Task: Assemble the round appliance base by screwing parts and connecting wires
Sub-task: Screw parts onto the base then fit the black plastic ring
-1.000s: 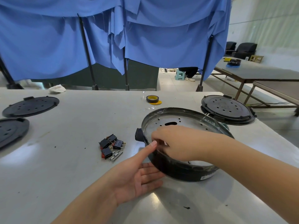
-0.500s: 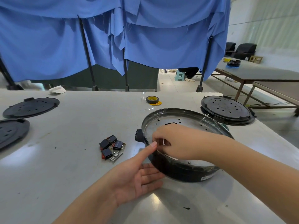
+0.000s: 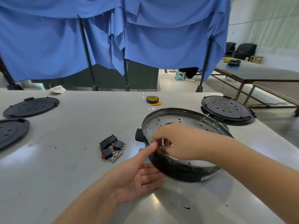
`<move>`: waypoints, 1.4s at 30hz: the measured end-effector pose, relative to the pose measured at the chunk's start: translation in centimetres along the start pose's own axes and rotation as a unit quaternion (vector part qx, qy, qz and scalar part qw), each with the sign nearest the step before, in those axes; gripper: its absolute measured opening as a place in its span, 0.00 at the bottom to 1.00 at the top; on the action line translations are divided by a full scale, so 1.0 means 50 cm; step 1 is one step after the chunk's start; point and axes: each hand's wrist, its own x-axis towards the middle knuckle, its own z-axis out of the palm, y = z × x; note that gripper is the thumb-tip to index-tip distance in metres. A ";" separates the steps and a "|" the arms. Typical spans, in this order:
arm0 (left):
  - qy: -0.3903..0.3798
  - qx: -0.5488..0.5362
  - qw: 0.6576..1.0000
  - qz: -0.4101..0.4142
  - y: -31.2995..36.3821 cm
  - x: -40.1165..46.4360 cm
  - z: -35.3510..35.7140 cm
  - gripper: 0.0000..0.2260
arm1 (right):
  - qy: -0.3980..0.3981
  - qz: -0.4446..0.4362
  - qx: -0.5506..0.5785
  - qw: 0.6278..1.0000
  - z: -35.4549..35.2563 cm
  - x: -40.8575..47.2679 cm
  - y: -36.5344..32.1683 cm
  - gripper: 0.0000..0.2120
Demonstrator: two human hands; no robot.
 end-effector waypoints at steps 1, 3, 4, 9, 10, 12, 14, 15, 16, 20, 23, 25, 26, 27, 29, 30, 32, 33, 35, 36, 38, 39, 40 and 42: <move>0.000 0.000 1.000 0.000 0.000 0.000 0.000 0.37 | 0.000 0.001 -0.008 1.000 0.002 0.000 -0.001 0.06; 0.001 0.000 1.000 0.000 0.000 0.000 0.000 0.37 | 0.004 0.009 -0.048 0.999 0.008 0.003 -0.003 0.05; 0.001 -0.001 1.000 0.001 -0.001 0.000 0.000 0.37 | 0.008 0.012 -0.064 0.998 0.011 0.004 -0.004 0.06; 0.001 0.002 1.000 0.005 0.000 0.000 0.000 0.37 | 0.033 0.054 -0.012 0.998 0.000 -0.008 0.012 0.12; 0.002 0.003 1.000 0.006 -0.001 0.000 0.000 0.36 | 0.052 0.063 0.003 0.997 -0.004 -0.016 0.022 0.11; 0.002 0.005 1.000 0.007 -0.001 -0.001 0.001 0.36 | 0.090 0.096 0.031 0.991 -0.015 -0.035 0.052 0.09; 0.002 0.003 1.000 0.007 -0.001 -0.002 0.001 0.37 | 0.133 0.153 0.061 0.977 -0.024 -0.057 0.095 0.07; 0.004 0.000 1.000 0.008 0.000 -0.003 0.002 0.37 | 0.166 0.183 0.073 0.966 -0.028 -0.066 0.121 0.06; 0.005 -0.002 1.000 0.008 0.000 -0.003 0.002 0.37 | 0.209 0.211 0.078 0.952 -0.030 -0.076 0.150 0.06; 0.011 -0.006 1.000 0.008 0.002 -0.004 0.004 0.38 | 0.340 0.365 0.048 0.865 -0.022 -0.120 0.262 0.05; 0.011 -0.011 1.000 0.006 0.002 -0.004 0.004 0.37 | 0.271 0.468 0.063 0.839 0.000 -0.141 0.316 0.05; 0.011 -0.011 1.000 0.005 0.003 -0.005 0.004 0.38 | 0.201 0.502 0.114 0.833 0.016 -0.138 0.333 0.10; 0.012 -0.010 1.000 0.005 0.003 -0.005 0.004 0.38 | 0.179 0.515 0.142 0.826 0.023 -0.134 0.339 0.10; 0.013 -0.009 1.000 0.005 0.003 -0.005 0.005 0.37 | 0.165 0.528 0.166 0.817 0.027 -0.129 0.344 0.09; 0.013 -0.010 1.000 0.005 0.003 -0.005 0.005 0.37 | 0.143 0.548 0.189 0.803 0.037 -0.123 0.353 0.06; 0.012 -0.010 1.000 0.005 0.003 -0.005 0.005 0.37 | 0.140 0.552 0.191 0.800 0.042 -0.122 0.355 0.07; 0.010 -0.011 1.000 0.004 0.003 -0.005 0.005 0.37 | 0.170 0.539 0.211 0.798 0.051 -0.123 0.361 0.11; 0.010 -0.010 1.000 0.004 0.003 -0.005 0.005 0.37 | 0.192 0.532 0.224 0.794 0.054 -0.125 0.364 0.12; 0.009 -0.009 1.000 0.003 0.003 -0.005 0.004 0.37 | 0.209 0.526 0.240 0.788 0.054 -0.127 0.364 0.12; 0.009 -0.010 1.000 0.003 0.003 -0.005 0.004 0.37 | 0.206 0.528 0.239 0.788 0.052 -0.127 0.362 0.12; 0.009 -0.012 1.000 0.002 0.003 -0.005 0.003 0.37 | 0.180 0.535 0.213 0.798 0.039 -0.129 0.354 0.09; 0.008 -0.011 1.000 0.002 0.004 -0.005 0.003 0.37 | 0.175 0.536 0.199 0.801 0.026 -0.131 0.348 0.09; 0.007 -0.010 1.000 0.001 0.004 -0.005 0.003 0.37 | 0.185 0.533 0.193 0.803 0.011 -0.135 0.343 0.10; 0.005 -0.010 1.000 0.002 0.004 -0.005 0.003 0.37 | 0.245 0.509 0.215 0.796 -0.028 -0.148 0.326 0.11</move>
